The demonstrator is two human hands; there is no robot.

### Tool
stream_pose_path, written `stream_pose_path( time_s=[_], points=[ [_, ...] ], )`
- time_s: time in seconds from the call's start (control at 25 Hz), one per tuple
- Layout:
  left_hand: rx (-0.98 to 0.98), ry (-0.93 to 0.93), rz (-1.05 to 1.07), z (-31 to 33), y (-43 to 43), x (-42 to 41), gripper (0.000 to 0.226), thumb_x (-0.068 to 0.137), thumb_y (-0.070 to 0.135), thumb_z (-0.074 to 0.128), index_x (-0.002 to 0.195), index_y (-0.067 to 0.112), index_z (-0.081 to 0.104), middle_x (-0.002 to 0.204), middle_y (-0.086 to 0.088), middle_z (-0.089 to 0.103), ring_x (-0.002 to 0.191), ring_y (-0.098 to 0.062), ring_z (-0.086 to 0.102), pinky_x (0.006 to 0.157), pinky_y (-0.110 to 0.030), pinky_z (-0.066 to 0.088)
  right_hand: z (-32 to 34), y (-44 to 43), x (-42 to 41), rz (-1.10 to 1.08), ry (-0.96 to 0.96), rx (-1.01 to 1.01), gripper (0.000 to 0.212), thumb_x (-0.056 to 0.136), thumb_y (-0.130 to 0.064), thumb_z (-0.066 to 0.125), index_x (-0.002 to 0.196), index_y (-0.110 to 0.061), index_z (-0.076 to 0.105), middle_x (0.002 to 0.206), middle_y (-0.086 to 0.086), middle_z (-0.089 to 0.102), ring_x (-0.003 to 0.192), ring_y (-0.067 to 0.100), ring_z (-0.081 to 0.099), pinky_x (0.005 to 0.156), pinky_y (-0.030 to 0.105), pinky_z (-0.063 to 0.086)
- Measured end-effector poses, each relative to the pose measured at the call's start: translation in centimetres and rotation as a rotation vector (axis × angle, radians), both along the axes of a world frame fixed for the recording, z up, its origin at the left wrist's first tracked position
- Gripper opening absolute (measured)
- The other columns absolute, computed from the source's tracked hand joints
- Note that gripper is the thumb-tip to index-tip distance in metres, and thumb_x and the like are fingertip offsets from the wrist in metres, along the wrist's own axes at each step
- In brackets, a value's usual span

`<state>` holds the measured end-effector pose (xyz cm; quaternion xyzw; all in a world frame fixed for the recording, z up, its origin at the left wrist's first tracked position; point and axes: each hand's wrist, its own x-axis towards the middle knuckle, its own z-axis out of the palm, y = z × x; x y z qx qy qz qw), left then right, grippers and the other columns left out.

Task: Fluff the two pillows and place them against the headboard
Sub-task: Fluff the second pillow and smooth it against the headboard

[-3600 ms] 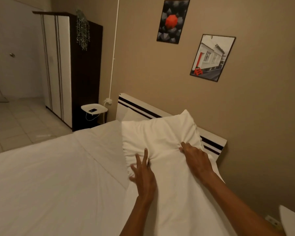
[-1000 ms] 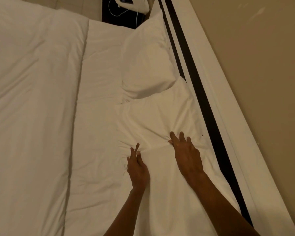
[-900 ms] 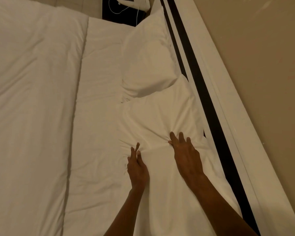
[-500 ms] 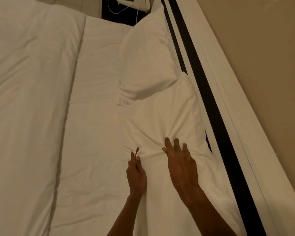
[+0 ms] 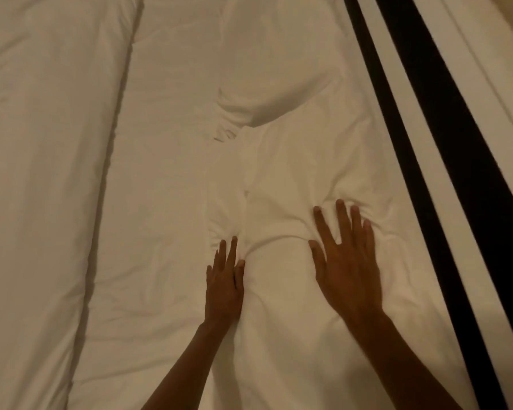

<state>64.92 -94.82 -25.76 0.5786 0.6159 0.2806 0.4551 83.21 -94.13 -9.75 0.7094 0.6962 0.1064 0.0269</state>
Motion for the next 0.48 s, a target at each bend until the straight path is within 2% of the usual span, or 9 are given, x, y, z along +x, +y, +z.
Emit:
stream_pose_path(
  time_s=[0.16,0.24,0.32,0.4,0.48],
  points=[
    [-0.029,0.073,-0.042,-0.9,-0.2,-1.4,0.055,0.104,0.047,0.022,0.155,0.043,0.002,0.167,0.002,0.008,0.153,-0.015,0.010,0.124,-0.047,0.011,1.6,-0.3,1.2,-0.041,-0.005,-0.046,0.064,0.102,-0.053,0.025,0.158,-0.023,0.016,0.165,0.016,0.008,0.153,0.030,0.001,0.122,0.051,0.010],
    [-0.049,0.065,0.065,0.1,0.2,-1.8,0.055,0.104,0.047,0.022,0.154,0.039,0.000,0.167,-0.002,0.009,0.153,-0.019,0.010,0.123,-0.049,0.015,2.4,0.3,0.5,-0.049,0.020,-0.028,0.065,0.102,-0.054,0.023,0.158,-0.024,0.013,0.165,0.016,0.005,0.153,0.030,-0.002,0.121,0.054,0.009],
    [0.043,-0.022,0.163,2.1,1.1,-1.3,0.054,0.106,0.041,0.023,0.157,0.035,0.005,0.167,0.001,0.010,0.153,-0.014,0.010,0.124,-0.043,0.016,2.6,1.2,-1.0,0.055,0.043,-0.031,0.063,0.103,-0.050,0.027,0.158,-0.025,0.013,0.165,0.014,0.005,0.153,0.031,-0.002,0.122,0.054,0.008],
    [0.195,-0.059,0.083,4.1,1.6,0.3,0.054,0.107,0.037,0.025,0.158,0.032,0.008,0.167,0.005,0.007,0.152,-0.007,0.007,0.124,-0.036,0.013,2.0,1.6,-0.9,0.210,-0.023,-0.108,0.060,0.104,-0.048,0.028,0.158,-0.026,0.014,0.165,0.013,0.005,0.153,0.031,-0.001,0.122,0.053,0.006],
    [0.212,-0.019,-0.076,4.0,1.5,1.5,0.055,0.107,0.039,0.024,0.157,0.036,0.004,0.167,0.009,-0.001,0.152,-0.004,0.000,0.124,-0.040,0.007,1.5,1.4,1.1,0.276,-0.127,-0.178,0.059,0.104,-0.050,0.023,0.157,-0.027,0.015,0.165,0.014,0.007,0.153,0.029,0.003,0.122,0.053,0.007]
  ],
)
